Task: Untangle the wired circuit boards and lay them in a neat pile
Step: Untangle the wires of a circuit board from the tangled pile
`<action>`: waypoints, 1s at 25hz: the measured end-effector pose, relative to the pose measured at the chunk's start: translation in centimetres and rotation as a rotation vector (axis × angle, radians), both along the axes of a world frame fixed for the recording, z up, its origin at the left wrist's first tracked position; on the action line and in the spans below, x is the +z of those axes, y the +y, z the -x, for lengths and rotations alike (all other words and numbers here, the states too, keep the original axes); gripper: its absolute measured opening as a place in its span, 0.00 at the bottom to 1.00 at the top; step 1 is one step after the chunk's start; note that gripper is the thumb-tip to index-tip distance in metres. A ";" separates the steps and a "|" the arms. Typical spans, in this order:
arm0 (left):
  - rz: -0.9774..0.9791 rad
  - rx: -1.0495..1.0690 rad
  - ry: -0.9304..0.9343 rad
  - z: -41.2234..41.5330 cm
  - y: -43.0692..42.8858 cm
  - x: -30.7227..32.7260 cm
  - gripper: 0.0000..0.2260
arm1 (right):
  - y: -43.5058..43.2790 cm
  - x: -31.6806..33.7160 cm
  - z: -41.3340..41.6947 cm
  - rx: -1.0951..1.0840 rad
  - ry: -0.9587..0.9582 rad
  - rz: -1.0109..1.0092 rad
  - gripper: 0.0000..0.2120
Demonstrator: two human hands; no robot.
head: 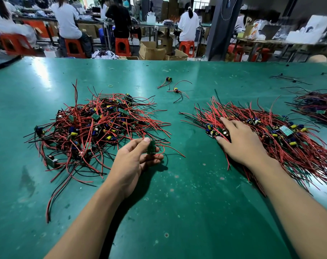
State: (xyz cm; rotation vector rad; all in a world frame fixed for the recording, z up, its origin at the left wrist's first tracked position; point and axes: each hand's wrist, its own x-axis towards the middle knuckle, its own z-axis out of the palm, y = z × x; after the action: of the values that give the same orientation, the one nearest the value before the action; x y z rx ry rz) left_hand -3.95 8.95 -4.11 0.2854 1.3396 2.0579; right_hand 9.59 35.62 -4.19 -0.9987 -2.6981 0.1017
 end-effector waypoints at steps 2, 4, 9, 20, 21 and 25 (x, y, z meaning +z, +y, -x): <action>0.000 -0.002 0.000 -0.1 0.0 0.0 0.10 | -0.1 0.0 0.1 -0.013 -0.038 0.009 0.39; -0.003 -0.001 -0.002 -0.1 0.1 0.0 0.11 | -0.5 0.4 0.3 -0.012 -0.069 -0.003 0.42; 0.000 -0.001 0.015 -0.2 0.3 -0.1 0.12 | -4.9 1.2 2.7 0.180 0.006 -0.118 0.31; -0.036 0.015 -0.030 -0.1 0.4 -0.3 0.09 | -13.0 -2.0 8.2 0.131 0.557 0.757 0.07; -0.045 0.002 -0.043 -0.2 0.4 -0.2 0.08 | -13.2 -2.2 7.9 0.130 0.597 0.747 0.07; -0.039 -0.032 -0.063 0.1 0.0 -0.1 0.07 | -13.6 -2.6 6.7 0.058 0.708 0.505 0.17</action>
State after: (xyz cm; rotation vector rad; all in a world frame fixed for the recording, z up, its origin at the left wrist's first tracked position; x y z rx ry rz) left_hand -4.04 8.96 -4.20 0.2554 1.2514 2.0515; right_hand 2.86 22.03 -6.83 -0.7914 -2.0661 0.9846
